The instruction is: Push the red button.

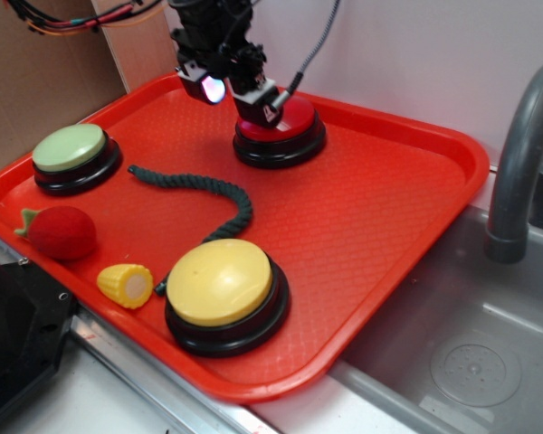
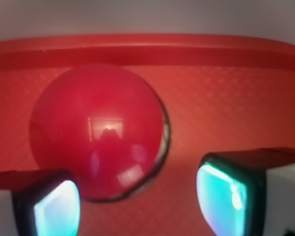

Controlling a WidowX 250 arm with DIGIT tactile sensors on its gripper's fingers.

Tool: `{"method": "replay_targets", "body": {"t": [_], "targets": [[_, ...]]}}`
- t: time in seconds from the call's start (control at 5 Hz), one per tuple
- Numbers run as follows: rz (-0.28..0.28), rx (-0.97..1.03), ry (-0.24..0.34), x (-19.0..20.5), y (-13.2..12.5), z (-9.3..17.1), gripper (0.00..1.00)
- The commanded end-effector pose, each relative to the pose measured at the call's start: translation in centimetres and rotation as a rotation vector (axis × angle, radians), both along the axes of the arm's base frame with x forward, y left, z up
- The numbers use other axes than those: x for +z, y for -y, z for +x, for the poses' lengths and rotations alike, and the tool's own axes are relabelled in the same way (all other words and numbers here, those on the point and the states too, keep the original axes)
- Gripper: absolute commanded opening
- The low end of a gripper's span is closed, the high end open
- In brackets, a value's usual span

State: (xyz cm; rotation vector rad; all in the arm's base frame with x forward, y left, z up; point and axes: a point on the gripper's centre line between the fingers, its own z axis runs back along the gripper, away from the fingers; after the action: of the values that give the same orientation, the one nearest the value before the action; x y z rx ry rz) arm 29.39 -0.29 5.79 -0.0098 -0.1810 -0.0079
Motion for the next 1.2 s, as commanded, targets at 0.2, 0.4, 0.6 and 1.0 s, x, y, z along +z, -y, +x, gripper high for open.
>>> {"method": "replay_targets", "body": {"t": [0.2, 0.4, 0.6, 1.0], "targets": [[0.051, -0.122, 0.024, 0.0, 0.1, 1.7, 1.0], [0.057, -0.111, 0.041, 1.0, -0.2, 1.4, 1.0], [0.049, -0.079, 0.03, 2.6, -1.0, 1.3, 1.0], [0.041, -0.04, 0.068, 6.0, -1.4, 0.8, 1.0]]}}
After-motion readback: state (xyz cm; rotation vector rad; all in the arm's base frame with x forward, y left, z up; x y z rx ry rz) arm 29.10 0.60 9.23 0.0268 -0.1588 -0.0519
